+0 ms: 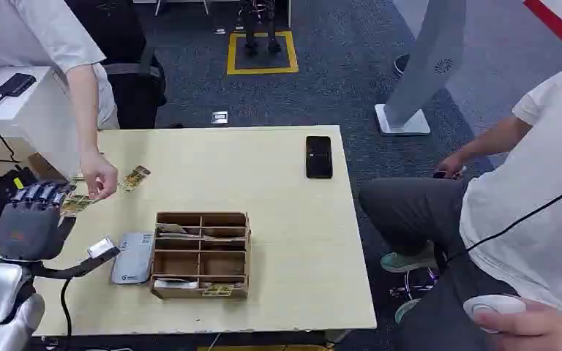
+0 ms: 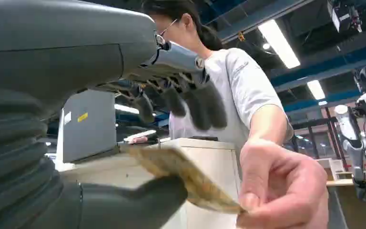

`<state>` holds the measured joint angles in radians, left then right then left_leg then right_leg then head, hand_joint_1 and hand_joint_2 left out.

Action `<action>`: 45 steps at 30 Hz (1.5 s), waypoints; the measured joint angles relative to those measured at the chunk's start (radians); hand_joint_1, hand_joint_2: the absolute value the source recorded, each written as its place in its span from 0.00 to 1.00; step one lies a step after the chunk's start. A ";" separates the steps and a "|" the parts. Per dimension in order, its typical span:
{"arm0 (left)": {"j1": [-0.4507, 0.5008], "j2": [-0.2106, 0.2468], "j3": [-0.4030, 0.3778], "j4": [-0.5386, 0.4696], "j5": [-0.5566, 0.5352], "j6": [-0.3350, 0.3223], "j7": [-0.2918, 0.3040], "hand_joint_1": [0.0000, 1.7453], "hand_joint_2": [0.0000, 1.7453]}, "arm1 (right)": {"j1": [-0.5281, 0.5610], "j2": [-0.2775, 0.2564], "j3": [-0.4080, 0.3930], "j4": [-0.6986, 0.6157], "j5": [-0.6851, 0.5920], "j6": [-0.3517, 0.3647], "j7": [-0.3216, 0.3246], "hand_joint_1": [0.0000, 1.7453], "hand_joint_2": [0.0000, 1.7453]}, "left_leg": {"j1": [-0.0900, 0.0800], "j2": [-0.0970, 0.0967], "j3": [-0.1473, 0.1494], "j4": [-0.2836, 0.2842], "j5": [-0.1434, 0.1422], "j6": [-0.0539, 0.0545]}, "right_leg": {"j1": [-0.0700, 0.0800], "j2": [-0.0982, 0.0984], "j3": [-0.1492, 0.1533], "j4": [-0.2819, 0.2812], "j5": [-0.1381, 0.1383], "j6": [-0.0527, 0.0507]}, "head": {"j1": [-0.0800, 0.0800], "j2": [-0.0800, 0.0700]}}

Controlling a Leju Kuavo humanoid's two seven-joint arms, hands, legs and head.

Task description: Pass the card to the sensor for recognition and then transmit it.

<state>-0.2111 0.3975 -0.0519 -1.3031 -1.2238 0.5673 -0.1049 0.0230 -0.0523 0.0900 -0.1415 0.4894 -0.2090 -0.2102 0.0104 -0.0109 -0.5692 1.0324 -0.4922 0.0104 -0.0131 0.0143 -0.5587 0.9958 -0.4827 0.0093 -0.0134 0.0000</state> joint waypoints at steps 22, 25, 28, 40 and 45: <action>0.013 0.000 0.000 -0.005 0.224 -0.006 -0.134 1.00 1.00 | 0.000 0.000 0.000 0.000 0.003 0.000 -0.001 0.00 1.00 | 0.000 0.000 0.000 0.000 0.000 0.000 | 0.000 0.000 0.000 0.000 0.000 0.000 | 0.000 0.000; 0.019 -0.018 0.000 -0.021 0.406 -0.117 -0.169 1.00 1.00 | 0.000 0.000 0.000 0.000 0.002 -0.001 0.001 0.00 1.00 | 0.000 -0.001 0.000 0.000 0.000 0.000 | 0.000 -0.001 0.000 0.000 0.000 0.000 | 0.000 0.000; 0.020 -0.034 0.000 -0.032 0.452 -0.153 -0.173 1.00 1.00 | -0.001 0.000 0.000 -0.001 0.002 -0.003 0.002 0.00 1.00 | 0.000 0.000 0.000 0.000 0.000 0.000 | 0.000 -0.001 0.000 0.000 0.000 0.000 | 0.000 0.000; 0.026 -0.075 0.014 -0.048 0.937 -0.589 -0.055 1.00 1.00 | 0.001 0.000 0.000 -0.001 -0.008 -0.011 0.013 0.00 1.00 | 0.000 0.000 0.000 0.000 0.000 0.000 | 0.000 0.000 0.000 0.000 0.000 0.000 | 0.000 0.000; 0.032 -0.074 0.030 -0.048 0.972 -0.608 -0.031 1.00 1.00 | 0.001 0.001 0.000 -0.001 -0.009 -0.014 0.017 0.00 1.00 | 0.000 0.000 0.000 0.000 0.000 0.000 | 0.000 -0.001 0.000 0.000 0.000 0.000 | 0.000 0.000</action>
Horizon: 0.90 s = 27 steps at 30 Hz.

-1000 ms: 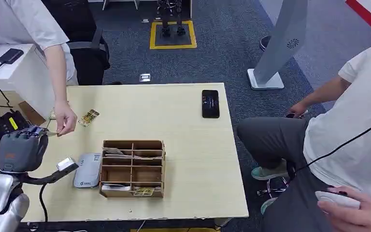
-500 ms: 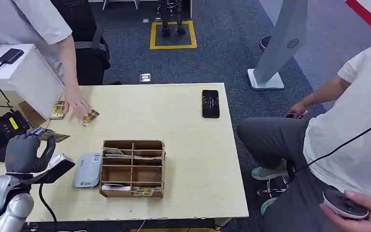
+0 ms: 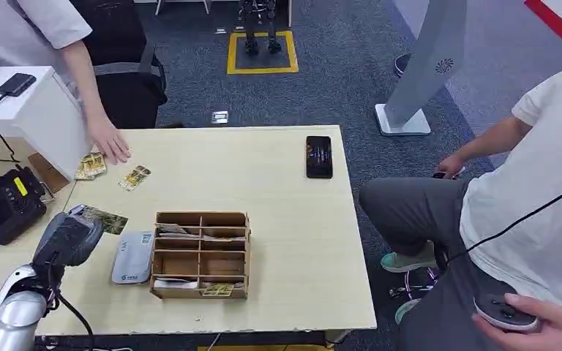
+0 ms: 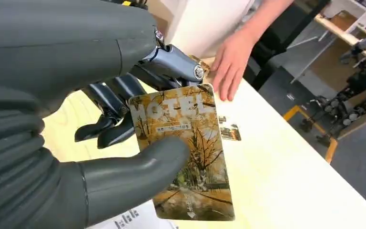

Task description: Pass the card to the sensor for recognition and then transmit it.

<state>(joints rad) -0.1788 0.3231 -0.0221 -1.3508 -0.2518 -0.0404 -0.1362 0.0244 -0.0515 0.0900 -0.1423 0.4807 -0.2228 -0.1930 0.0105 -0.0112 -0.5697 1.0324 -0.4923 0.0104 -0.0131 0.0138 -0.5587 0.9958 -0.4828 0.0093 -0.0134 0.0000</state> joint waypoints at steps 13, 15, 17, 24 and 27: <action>0.020 0.005 0.000 0.015 -0.116 0.024 0.065 1.00 1.00 | 0.000 0.004 0.000 0.000 -0.006 -0.003 0.006 0.00 1.00 | 0.000 0.000 0.000 0.000 0.000 0.000 | 0.000 0.000 0.000 0.000 0.000 0.000 | 0.000 0.000; 0.022 0.005 0.000 0.023 -0.119 0.024 0.066 1.00 1.00 | 0.000 0.005 0.000 0.000 -0.006 -0.003 0.006 0.00 1.00 | 0.000 0.000 0.000 0.000 0.000 0.000 | 0.000 0.000 0.000 0.000 0.000 0.000 | 0.000 0.000; 0.027 0.005 0.000 0.029 -0.119 0.024 0.065 1.00 1.00 | 0.000 0.006 0.000 0.000 -0.006 -0.003 0.006 0.00 1.00 | 0.000 0.000 0.000 0.000 0.000 0.000 | 0.000 0.000 0.000 0.000 0.000 0.000 | 0.000 0.000; 0.037 0.005 0.000 0.043 -0.118 0.024 0.064 1.00 1.00 | 0.000 0.007 0.000 0.000 -0.006 -0.003 0.009 0.00 1.00 | 0.000 0.000 0.000 0.000 0.000 0.000 | 0.000 0.000 0.000 0.000 0.000 0.000 | 0.000 0.000; 0.038 0.005 0.000 0.044 -0.117 0.023 0.064 1.00 1.00 | 0.000 0.008 0.000 0.000 -0.006 -0.003 0.009 0.00 1.00 | 0.000 0.000 0.000 0.000 0.000 0.000 | 0.000 0.000 0.000 0.000 0.000 0.000 | 0.000 0.000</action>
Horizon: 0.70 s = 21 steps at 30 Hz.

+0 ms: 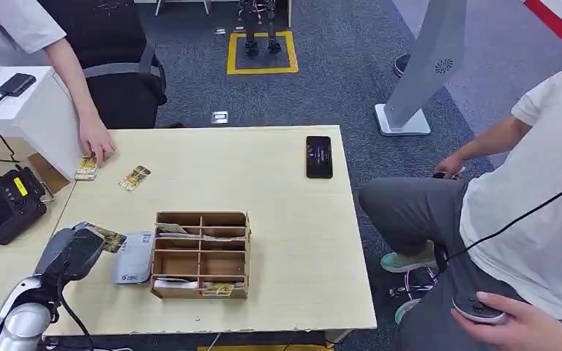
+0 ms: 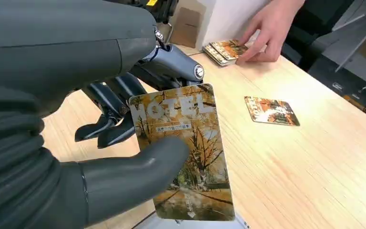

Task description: Pass the card to the sensor for recognition and then transmit it.

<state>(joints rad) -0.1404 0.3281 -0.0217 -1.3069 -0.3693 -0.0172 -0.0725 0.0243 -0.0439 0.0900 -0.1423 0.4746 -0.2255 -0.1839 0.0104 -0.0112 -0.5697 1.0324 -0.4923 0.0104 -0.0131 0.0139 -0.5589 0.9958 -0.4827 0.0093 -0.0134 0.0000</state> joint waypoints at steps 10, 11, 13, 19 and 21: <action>0.033 -0.010 0.000 0.000 0.001 -0.005 0.000 1.00 1.00 | 0.000 0.001 0.000 0.000 0.001 0.000 0.006 0.00 1.00 | 0.000 0.000 0.000 0.000 0.000 0.000 | 0.000 0.000 0.000 0.000 0.000 0.000 | 0.000 0.000; 0.040 -0.015 0.000 0.000 -0.002 -0.006 0.000 1.00 1.00 | 0.000 0.001 0.000 0.000 0.004 0.000 0.003 0.00 1.00 | 0.000 0.000 0.000 0.000 0.000 0.000 | 0.000 0.000 0.000 0.000 0.000 0.000 | 0.000 0.000; 0.046 -0.026 -0.003 0.001 -0.023 -0.003 0.001 1.00 1.00 | 0.000 0.002 0.000 0.000 0.006 0.000 0.000 0.00 1.00 | 0.000 0.000 0.000 0.000 0.000 0.000 | 0.000 0.000 0.000 0.000 0.000 0.000 | 0.000 0.000; 0.046 -0.051 -0.020 0.016 -0.056 0.005 0.009 1.00 1.00 | -0.002 0.002 0.000 0.000 0.011 0.000 0.001 0.00 1.00 | 0.000 0.000 0.000 0.000 0.000 0.000 | 0.000 0.000 0.000 0.000 0.000 0.000 | 0.000 0.000; 0.046 -0.058 -0.028 0.025 -0.069 0.005 0.013 1.00 1.00 | -0.001 0.003 0.000 0.000 0.014 0.000 0.003 0.00 1.00 | 0.000 0.000 0.000 0.000 0.000 0.000 | 0.000 0.000 0.000 0.000 0.000 0.000 | 0.000 0.000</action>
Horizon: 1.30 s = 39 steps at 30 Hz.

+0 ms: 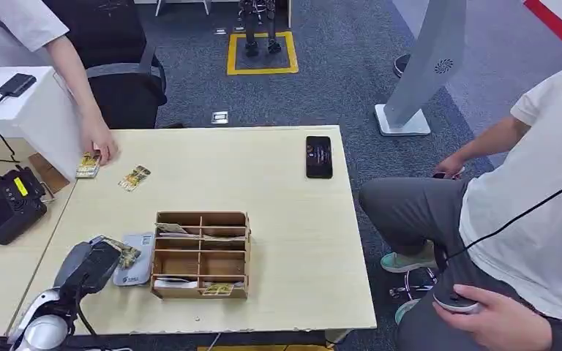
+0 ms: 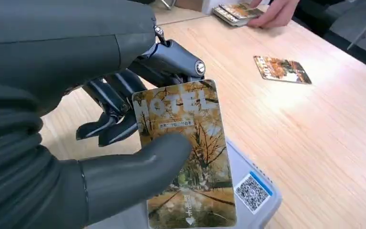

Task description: Pass the card to the sensor for recognition and then transmit it.

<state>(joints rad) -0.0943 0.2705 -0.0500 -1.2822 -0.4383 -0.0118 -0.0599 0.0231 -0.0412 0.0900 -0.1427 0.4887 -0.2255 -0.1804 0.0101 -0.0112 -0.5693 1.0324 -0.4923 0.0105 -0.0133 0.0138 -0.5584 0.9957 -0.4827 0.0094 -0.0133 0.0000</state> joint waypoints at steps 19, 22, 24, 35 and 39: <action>-0.030 -0.065 -0.035 0.080 -0.105 0.069 0.040 1.00 1.00 | -0.001 0.001 0.004 0.000 0.013 0.001 0.007 0.00 1.00 | 0.000 0.000 0.001 0.000 0.000 0.000 | 0.000 -0.001 0.002 0.000 0.000 0.000 | 0.000 0.000; -0.041 -0.073 -0.035 0.099 -0.113 0.081 0.045 1.00 1.00 | -0.003 0.002 0.008 0.000 0.015 0.002 0.007 0.00 1.00 | 0.000 0.000 0.002 0.000 0.000 0.000 | 0.000 -0.001 0.003 0.000 0.000 0.000 | 0.000 0.000; -0.047 -0.077 -0.035 0.110 -0.117 0.085 0.045 1.00 1.00 | -0.003 0.002 0.009 0.000 0.016 0.002 0.007 0.00 1.00 | 0.000 0.000 0.003 0.000 0.000 0.000 | 0.000 -0.001 0.003 0.000 0.000 0.000 | 0.000 0.000; -0.071 -0.097 -0.032 0.161 -0.127 0.118 0.014 1.00 1.00 | -0.005 0.002 0.012 0.000 0.022 0.001 0.005 0.00 1.00 | 0.000 -0.001 0.006 -0.001 0.000 0.000 | 0.000 -0.003 0.008 0.000 0.000 0.000 | 0.000 0.000; -0.072 -0.108 0.001 0.149 0.132 0.031 -0.067 1.00 1.00 | -0.005 0.002 0.012 0.000 0.025 -0.002 0.002 0.00 1.00 | 0.000 -0.001 0.006 0.000 0.001 -0.001 | 0.000 -0.003 0.007 0.000 0.000 0.000 | 0.000 0.000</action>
<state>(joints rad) -0.1667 0.1625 -0.0488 -1.1334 -0.3067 0.0191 -0.1269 0.0184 -0.0397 0.1022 -0.1431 0.5135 -0.2270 -0.1782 0.0101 -0.0124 -0.5629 1.0320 -0.4910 0.0099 -0.0132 0.0112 -0.5516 0.9958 -0.4828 0.0098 -0.0137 0.0000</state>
